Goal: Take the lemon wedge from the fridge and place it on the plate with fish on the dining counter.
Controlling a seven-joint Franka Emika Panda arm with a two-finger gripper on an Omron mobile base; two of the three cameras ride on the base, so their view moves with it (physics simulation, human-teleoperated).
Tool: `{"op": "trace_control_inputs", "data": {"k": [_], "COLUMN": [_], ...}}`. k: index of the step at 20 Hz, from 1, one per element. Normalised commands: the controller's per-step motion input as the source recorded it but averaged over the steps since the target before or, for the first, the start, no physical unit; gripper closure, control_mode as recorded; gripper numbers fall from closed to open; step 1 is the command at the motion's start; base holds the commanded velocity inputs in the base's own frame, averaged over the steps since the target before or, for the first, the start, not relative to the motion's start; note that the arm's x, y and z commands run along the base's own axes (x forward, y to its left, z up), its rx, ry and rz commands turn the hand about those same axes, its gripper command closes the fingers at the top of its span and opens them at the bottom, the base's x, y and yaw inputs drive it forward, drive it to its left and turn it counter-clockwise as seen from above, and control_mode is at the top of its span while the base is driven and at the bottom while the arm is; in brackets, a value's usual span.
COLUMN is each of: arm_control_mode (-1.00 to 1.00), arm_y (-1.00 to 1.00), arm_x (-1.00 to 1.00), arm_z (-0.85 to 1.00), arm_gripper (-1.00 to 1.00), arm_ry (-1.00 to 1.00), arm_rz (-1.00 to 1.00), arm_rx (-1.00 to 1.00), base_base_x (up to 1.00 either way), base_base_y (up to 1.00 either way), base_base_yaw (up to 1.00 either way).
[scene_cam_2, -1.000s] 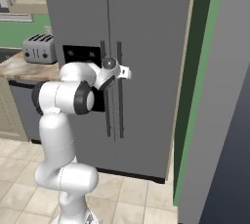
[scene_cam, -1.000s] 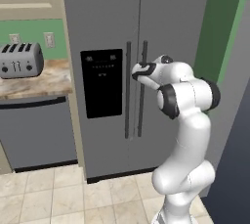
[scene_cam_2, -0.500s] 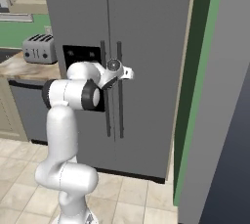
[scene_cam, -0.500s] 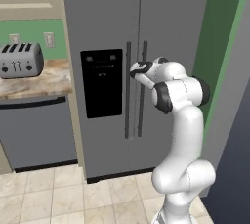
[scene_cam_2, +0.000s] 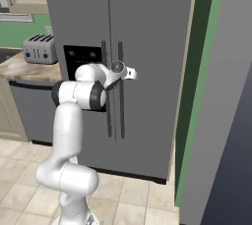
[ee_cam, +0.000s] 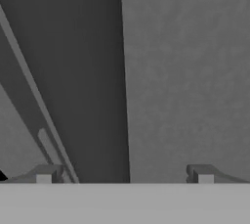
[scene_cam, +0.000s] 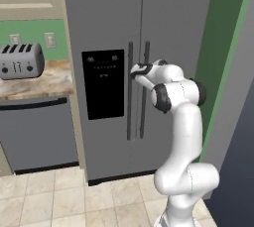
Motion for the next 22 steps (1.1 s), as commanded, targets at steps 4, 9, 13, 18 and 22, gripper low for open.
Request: {"op": "trace_control_inputs", "data": {"k": [4,9,13,18,22], "arm_control_mode": [-1.00,-1.00,-1.00,-1.00,-1.00], "arm_y": [0.00,0.00,0.00,-0.03,-0.52], "arm_x": [0.78,0.70,0.09,-0.07,-0.67], "arm_z": [-0.15,-0.13,0.00,0.00,0.06], "arm_gripper": [-1.00,1.00,1.00,1.00,1.00], "arm_ry": [0.00,0.00,0.02,0.00,-0.04], "arm_rz": [0.00,0.00,0.00,0.00,-0.09], "arm_rx": [0.00,0.00,0.00,0.00,0.01], "base_base_x": [0.00,0.00,0.00,0.00,0.00], "base_base_y": [0.00,0.00,0.00,0.00,0.00], "base_base_yaw": [0.00,0.00,0.00,0.00,0.00]}}
